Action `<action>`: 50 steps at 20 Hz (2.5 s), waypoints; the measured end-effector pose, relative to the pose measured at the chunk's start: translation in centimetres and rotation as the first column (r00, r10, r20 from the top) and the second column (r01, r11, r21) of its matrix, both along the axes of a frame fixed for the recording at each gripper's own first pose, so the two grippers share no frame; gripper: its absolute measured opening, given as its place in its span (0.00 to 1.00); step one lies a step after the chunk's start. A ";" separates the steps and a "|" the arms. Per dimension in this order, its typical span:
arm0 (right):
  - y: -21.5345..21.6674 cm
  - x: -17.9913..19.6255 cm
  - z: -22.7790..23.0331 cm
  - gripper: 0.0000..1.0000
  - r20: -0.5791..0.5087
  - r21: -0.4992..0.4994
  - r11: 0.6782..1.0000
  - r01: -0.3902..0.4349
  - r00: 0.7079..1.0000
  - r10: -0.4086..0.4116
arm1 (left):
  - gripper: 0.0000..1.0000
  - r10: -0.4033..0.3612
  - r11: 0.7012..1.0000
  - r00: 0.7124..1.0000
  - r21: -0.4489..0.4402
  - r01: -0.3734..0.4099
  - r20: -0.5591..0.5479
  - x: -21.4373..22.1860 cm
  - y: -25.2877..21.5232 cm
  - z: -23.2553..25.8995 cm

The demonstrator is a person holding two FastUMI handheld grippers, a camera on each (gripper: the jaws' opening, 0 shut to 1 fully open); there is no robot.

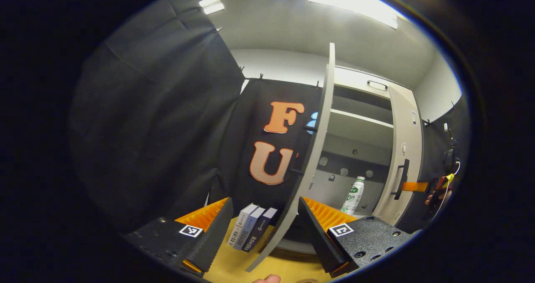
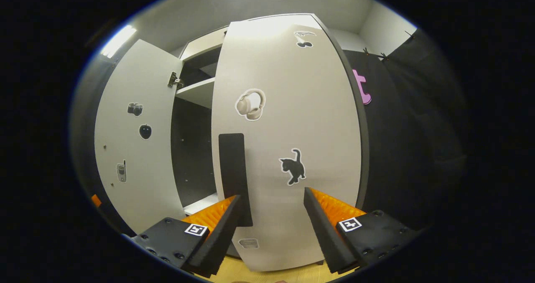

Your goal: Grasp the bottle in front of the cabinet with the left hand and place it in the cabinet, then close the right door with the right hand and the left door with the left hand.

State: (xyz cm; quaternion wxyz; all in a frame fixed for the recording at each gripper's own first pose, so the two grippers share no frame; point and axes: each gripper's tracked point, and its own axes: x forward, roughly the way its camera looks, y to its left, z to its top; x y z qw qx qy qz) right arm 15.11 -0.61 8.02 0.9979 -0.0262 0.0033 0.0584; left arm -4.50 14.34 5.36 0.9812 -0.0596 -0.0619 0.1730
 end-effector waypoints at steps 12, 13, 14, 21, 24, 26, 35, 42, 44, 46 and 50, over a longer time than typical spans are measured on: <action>-0.2 -4.0 0.4 0.98 0.001 0.021 1.000 0.014 1.000 -0.014 | 0.94 -0.012 0.998 1.000 -0.056 0.013 0.027 6.8 5.0 3.5; -0.5 -5.3 0.5 0.98 0.004 0.012 1.000 0.019 1.000 -0.019 | 0.94 -0.010 0.999 1.000 -0.050 0.011 0.022 7.5 5.3 3.3; -0.9 -6.5 0.4 0.98 0.005 0.003 1.000 0.028 1.000 -0.028 | 0.94 -0.004 0.999 1.000 -0.036 0.005 0.020 8.1 5.5 3.3; -5.3 -11.9 -1.8 0.98 -0.011 0.024 0.993 0.114 0.993 -0.114 | 0.94 -0.038 0.999 0.999 0.031 0.037 0.034 10.4 3.9 4.3; -6.9 -13.0 -2.6 0.98 -0.024 0.041 0.988 0.148 0.989 -0.147 | 0.92 -0.068 0.997 0.997 0.028 0.067 0.030 10.4 3.1 4.3; -7.6 -13.4 -2.5 0.98 -0.023 0.054 0.986 0.156 0.988 -0.155 | 0.92 -0.086 0.996 0.996 0.032 0.085 0.018 10.3 2.3 4.2; -9.3 -14.9 -2.5 0.98 -0.013 0.029 0.985 0.169 0.986 -0.169 | 0.92 -0.205 0.979 0.979 -0.013 0.205 0.003 11.2 -4.5 3.2; -10.6 -16.8 -2.6 0.98 -0.020 0.031 0.981 0.190 0.982 -0.189 | 0.93 -0.314 0.949 0.949 -0.036 0.313 -0.013 13.7 -10.4 2.7; -11.2 -17.5 -2.5 0.98 -0.018 0.031 0.978 0.207 0.978 -0.206 | 0.93 -0.347 0.938 0.938 -0.018 0.347 -0.003 14.4 -12.4 3.3; -11.5 -18.1 -2.5 0.98 -0.018 0.048 0.975 0.217 0.976 -0.216 | 0.94 -0.381 0.925 0.925 -0.021 0.381 -0.003 14.9 -14.0 3.2; -12.1 -19.1 -2.6 0.98 -0.022 0.056 0.969 0.242 0.970 -0.241 | 0.94 -0.414 0.910 0.910 -0.035 0.413 -0.020 16.7 -15.6 2.4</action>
